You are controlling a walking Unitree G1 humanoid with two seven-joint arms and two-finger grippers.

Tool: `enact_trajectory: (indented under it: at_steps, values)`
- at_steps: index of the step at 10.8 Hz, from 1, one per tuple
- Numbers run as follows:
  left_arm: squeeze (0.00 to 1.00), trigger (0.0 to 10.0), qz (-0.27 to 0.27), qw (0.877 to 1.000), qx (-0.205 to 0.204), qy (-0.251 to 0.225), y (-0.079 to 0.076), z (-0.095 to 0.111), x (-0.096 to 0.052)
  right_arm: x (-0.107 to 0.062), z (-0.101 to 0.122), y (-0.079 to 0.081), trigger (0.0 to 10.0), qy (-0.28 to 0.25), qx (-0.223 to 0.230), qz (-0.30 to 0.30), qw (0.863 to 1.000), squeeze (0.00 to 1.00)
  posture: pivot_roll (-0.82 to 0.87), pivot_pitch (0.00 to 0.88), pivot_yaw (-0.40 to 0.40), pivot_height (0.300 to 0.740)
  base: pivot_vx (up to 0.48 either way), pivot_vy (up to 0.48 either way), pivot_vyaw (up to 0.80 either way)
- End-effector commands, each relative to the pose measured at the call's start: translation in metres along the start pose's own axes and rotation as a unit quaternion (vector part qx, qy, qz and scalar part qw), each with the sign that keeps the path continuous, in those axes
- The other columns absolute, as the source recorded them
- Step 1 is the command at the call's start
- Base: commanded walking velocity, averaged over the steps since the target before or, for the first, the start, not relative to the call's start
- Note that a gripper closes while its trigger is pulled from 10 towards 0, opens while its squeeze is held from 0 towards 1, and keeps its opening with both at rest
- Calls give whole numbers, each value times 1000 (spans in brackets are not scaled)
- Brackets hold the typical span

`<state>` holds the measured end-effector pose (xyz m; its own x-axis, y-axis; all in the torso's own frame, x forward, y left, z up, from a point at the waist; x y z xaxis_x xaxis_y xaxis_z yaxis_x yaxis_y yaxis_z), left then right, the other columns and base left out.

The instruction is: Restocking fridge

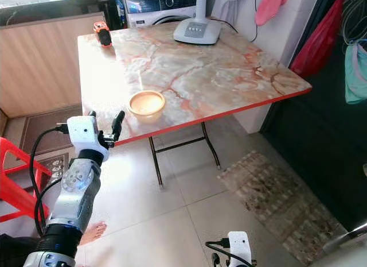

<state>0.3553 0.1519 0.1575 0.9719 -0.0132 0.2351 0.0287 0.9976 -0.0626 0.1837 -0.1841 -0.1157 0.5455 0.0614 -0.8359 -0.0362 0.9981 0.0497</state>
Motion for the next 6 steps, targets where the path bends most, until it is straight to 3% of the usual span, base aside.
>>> enact_trajectory:
  at_steps: [1, 2, 3, 4, 6]
  values:
    - [1000, 10000, -9, 1000, -1, -9, -4, 7, 2, -1, -6, 0, 10000, 8, 5, 1, 1000, 0, -22, 0, 23, 740, 0, 0, 0]
    - [1000, 10000, -8, 1000, -3, -9, -4, 8, 2, -1, -6, 0, 10000, 8, 6, 1, 1000, 0, -23, 7, 21, 740, 0, 0, 0]
    - [890, 10000, -7, 1000, -25, -5, -6, 9, 4, -1, -5, 0, 10000, 8, 6, 0, 1000, 0, -22, 12, 19, 740, 0, 0, 0]
    - [0, 10000, -6, 999, -53, -10, -7, 13, 6, -1, -5, 0, 10000, 7, 8, 0, 1000, 0, -24, 19, 19, 740, 0, 0, 0]
    - [0, 10000, -36, 998, -46, -37, -18, 25, 4, -1, -5, -1, 10000, 7, 8, -1, 1000, 0, -20, 23, 17, 740, 0, 0, 0]
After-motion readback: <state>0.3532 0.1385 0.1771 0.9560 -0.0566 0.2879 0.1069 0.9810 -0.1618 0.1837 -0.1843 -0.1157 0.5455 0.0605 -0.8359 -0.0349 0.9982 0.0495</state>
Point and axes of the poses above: a point about 5 cm out from each wrist's last joint towards the gripper, its own x axis pointing out of the wrist towards the gripper, its own z axis along the axis of the wrist's last joint, y = z × x, the point moved 3 cm from there along x, pointing out of the wrist towards the gripper, and after that the axes turned 2 degrees about -x, right-handed, at the moved point
